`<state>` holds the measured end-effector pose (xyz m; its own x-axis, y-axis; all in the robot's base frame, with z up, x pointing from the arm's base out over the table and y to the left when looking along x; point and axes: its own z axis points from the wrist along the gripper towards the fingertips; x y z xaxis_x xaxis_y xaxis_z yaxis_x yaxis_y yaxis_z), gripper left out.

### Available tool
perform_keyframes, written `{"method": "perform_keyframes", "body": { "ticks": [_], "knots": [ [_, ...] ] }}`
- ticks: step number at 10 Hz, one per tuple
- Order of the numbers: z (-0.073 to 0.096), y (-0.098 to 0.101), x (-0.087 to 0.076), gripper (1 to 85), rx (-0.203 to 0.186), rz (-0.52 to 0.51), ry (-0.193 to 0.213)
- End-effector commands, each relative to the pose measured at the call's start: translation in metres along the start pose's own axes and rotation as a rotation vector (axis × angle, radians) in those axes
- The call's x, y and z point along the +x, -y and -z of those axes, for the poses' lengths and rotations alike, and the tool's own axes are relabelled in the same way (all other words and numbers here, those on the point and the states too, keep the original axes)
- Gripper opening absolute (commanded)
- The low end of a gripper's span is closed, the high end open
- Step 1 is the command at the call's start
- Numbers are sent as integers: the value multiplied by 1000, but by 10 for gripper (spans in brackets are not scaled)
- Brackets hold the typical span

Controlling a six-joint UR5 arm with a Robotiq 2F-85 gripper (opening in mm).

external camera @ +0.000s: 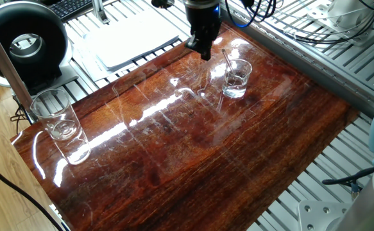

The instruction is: Stir the beaker with a glass rod

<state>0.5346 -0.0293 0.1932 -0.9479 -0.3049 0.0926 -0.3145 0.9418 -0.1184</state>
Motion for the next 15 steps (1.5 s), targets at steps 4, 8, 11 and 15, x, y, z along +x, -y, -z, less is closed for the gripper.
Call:
{"method": "perform_keyframes", "body": {
  "ticks": [4, 8, 11, 15],
  "knots": [
    [-8, 58, -11, 10, 150, 405, 96],
    [-7, 75, -22, 10, 213, 501, 134],
    [-5, 63, -16, 10, 158, 465, 112],
    [6, 67, -16, 10, 176, 395, 93]
  ]
}}
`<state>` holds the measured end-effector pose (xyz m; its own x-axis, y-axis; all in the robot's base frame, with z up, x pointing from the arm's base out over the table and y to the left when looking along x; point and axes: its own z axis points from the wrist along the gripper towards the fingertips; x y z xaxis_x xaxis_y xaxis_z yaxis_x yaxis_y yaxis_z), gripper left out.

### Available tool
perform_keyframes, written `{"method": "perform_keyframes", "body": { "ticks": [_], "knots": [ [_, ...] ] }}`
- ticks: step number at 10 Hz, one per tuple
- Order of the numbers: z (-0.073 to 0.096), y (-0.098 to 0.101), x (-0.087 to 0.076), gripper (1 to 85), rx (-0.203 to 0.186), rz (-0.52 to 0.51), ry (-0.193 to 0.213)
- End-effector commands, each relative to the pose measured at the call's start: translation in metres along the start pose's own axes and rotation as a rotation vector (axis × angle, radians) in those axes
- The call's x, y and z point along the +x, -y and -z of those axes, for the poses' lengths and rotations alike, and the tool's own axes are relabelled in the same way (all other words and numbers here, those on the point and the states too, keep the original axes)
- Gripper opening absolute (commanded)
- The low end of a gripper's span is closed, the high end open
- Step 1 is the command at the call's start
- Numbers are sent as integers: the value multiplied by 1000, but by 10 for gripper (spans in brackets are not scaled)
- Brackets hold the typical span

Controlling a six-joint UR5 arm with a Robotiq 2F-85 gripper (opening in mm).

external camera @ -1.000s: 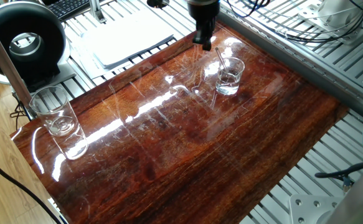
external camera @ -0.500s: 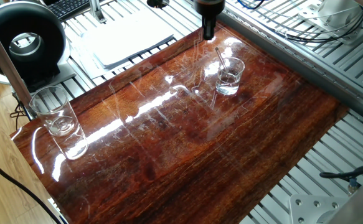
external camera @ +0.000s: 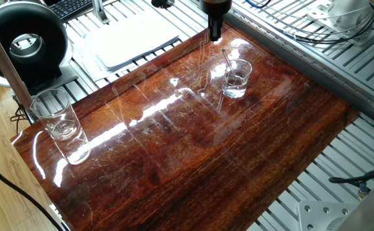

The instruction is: Stir the beaker with a glass rod

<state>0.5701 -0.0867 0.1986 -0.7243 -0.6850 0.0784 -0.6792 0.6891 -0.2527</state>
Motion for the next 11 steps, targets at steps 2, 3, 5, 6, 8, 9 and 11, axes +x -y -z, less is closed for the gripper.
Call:
{"method": "perform_keyframes", "body": {
  "ticks": [2, 3, 5, 6, 8, 9, 11],
  "knots": [
    [7, 5, 8, 10, 15, -96, -32],
    [9, -1, 14, 10, -7, -131, -52],
    [15, -10, 19, 10, -41, -172, -66],
    [18, -12, 21, 10, -46, -164, -68],
    [26, -13, 24, 10, -50, -142, -64],
    [33, -10, 25, 10, -36, -110, -53],
    [45, -12, 20, 10, -38, -36, -8]
  ]
}}
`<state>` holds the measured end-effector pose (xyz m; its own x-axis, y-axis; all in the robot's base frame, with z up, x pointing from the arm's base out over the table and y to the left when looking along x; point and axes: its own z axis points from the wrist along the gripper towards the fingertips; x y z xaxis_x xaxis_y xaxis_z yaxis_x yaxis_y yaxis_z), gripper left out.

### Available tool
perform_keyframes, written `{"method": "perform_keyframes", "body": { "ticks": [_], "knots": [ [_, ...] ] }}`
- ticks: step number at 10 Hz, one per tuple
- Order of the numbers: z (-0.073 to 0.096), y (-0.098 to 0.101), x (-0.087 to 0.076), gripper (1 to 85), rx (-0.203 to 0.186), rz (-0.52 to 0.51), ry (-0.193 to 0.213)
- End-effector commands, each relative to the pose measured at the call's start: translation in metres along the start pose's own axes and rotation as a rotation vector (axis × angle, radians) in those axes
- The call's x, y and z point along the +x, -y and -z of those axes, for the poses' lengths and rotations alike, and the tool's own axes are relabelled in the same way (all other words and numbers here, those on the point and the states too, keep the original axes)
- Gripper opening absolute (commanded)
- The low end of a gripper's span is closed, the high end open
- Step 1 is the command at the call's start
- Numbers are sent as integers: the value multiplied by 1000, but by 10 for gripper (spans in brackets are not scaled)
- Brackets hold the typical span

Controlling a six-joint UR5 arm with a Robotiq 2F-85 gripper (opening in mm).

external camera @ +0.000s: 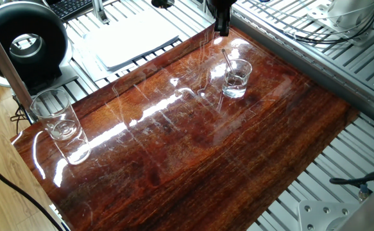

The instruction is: Stir the beaker with a glass rod

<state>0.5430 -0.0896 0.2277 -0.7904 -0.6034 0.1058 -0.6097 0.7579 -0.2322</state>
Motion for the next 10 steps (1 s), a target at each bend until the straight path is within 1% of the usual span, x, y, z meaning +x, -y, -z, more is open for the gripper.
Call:
{"method": "perform_keyframes", "body": {
  "ticks": [1, 2, 3, 4, 5, 6, 7, 8, 9, 10],
  "knots": [
    [18, -5, -5, 10, -10, 129, 64],
    [19, -7, -8, 10, -11, 236, 78],
    [19, -5, -16, 10, 6, 366, 107],
    [19, -6, -22, 10, 14, 457, 130],
    [19, -15, -25, 10, -14, 486, 157],
    [16, -19, -24, 10, -30, 484, 162],
    [10, -26, -13, 10, -75, 473, 128],
    [6, -36, -10, 10, -103, 530, 144],
    [3, -50, -2, 10, -152, 594, 154],
    [-5, -37, 1, 10, -95, 683, 150]
  ]
}}
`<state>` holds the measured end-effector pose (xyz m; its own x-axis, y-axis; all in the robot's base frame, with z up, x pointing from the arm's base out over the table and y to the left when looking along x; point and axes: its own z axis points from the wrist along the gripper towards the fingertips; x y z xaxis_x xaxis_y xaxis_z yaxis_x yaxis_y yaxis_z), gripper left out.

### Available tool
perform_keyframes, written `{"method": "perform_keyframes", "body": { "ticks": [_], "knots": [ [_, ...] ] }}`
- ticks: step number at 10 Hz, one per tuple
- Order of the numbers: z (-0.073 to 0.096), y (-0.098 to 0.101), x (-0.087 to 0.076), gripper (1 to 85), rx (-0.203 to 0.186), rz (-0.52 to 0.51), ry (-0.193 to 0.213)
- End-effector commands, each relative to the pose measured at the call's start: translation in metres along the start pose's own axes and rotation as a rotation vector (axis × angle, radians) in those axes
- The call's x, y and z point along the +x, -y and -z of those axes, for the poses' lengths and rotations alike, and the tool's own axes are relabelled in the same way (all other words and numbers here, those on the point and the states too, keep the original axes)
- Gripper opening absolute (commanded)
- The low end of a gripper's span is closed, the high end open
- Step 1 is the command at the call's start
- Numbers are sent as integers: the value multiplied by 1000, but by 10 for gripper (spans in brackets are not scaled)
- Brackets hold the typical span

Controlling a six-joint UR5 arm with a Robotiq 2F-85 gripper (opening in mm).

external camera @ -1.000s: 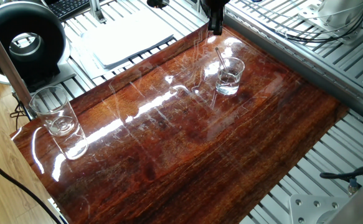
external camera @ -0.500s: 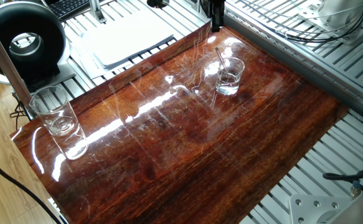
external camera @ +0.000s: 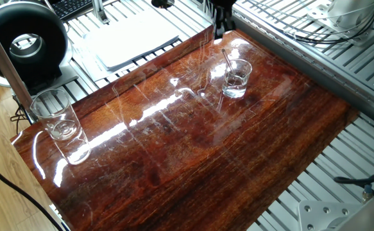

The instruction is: Stir the beaker with a glass rod

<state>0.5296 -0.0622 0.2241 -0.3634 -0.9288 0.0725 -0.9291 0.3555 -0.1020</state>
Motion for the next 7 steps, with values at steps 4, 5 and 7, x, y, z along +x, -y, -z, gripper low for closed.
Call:
{"method": "perform_keyframes", "body": {
  "ticks": [4, 5, 7],
  "knots": [
    [-11, -4, 22, 10, 28, 359, -21],
    [-11, -2, 22, 10, 37, 385, -21],
    [-11, -2, 14, 117, 43, 425, 10]
  ]
}}
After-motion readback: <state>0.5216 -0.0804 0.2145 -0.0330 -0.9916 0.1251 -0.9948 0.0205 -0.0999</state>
